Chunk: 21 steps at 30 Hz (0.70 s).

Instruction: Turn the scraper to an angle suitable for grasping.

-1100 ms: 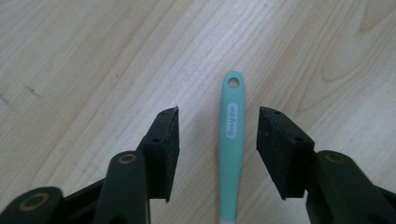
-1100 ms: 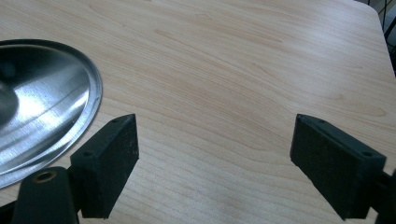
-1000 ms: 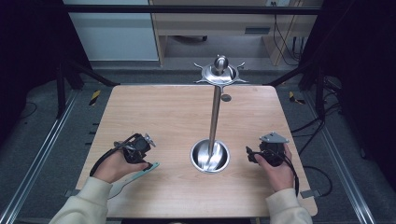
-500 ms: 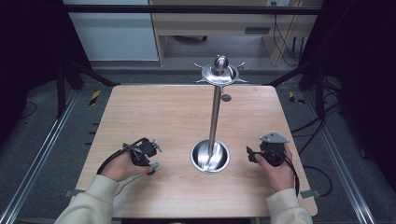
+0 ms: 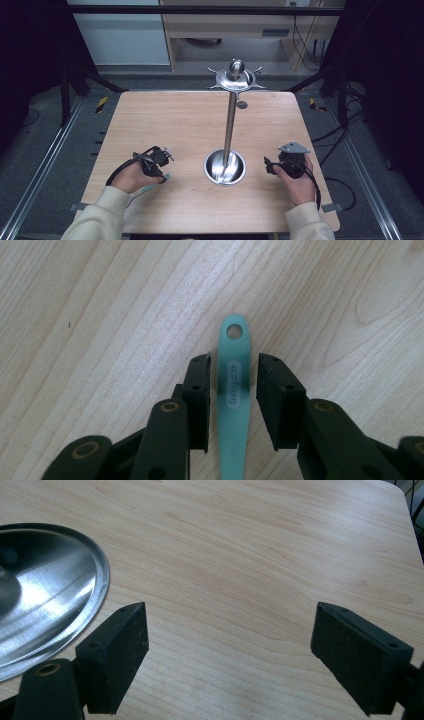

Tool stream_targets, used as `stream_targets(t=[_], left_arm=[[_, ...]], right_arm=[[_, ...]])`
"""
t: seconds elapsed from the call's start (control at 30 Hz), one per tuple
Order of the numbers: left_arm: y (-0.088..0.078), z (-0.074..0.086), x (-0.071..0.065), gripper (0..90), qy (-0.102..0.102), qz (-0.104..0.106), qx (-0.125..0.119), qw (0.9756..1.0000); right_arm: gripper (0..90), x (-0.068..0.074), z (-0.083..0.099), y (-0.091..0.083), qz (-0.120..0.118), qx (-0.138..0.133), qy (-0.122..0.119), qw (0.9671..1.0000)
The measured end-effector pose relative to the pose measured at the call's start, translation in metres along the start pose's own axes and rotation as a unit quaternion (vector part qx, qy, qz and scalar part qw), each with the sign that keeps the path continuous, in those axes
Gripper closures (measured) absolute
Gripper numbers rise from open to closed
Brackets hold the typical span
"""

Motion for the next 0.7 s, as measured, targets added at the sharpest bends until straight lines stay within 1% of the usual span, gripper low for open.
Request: stream_targets(t=[0.07, 0.2, 0.27, 0.43, 0.57, 0.7], left_arm=[[0.0006, -0.0004, 0.0, 66.8, -0.001, 0.0, -0.001, 1.0], [0.0026, -0.0001, -0.0003, 67.0, 0.002, 0.001, 0.007, 1.0], [0.0037, 0.0005, -0.0007, 67.6, 0.008, 0.003, 0.009, 0.9999], [0.0052, 0.0024, 0.0001, 72.6, 0.011, 0.004, 0.007, 0.9999], [0.0058, 0.0024, 0.0006, 73.2, 0.01, 0.007, 0.006, 0.9999], [0.0058, 0.002, 0.0004, 73.3, 0.016, 0.005, 0.009, 0.9998]], right_arm=[[15.6, 0.0009, -0.0001, 0.0003, 0.0, 0.001, 0.004, 1.0], [15.6, 0.0004, -0.0001, 0.0001, 0.001, 0.001, 0.001, 1.0], [15.6, 0.0001, 0.0, 0.0001, 0.0, 0.001, 0.001, 1.0], [15.7, 0.0012, -0.0003, 0.0006, -0.001, -0.001, 0.0, 1.0], [15.7, 0.0011, -0.0001, 0.0008, -0.001, 0.0, -0.001, 1.0], [15.8, 0.0013, 0.0001, 0.0009, -0.002, 0.001, 0.0, 1.0]])
Point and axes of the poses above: each handheld gripper's, and its own axes: y roughly forward along the jaws, z roughly out of its underside, x roughly to its left, the point moved 5 cm from there along y, roughly forward along the jaws, and after that the axes turned 6 degrees about -x, right-handed, at the moved point
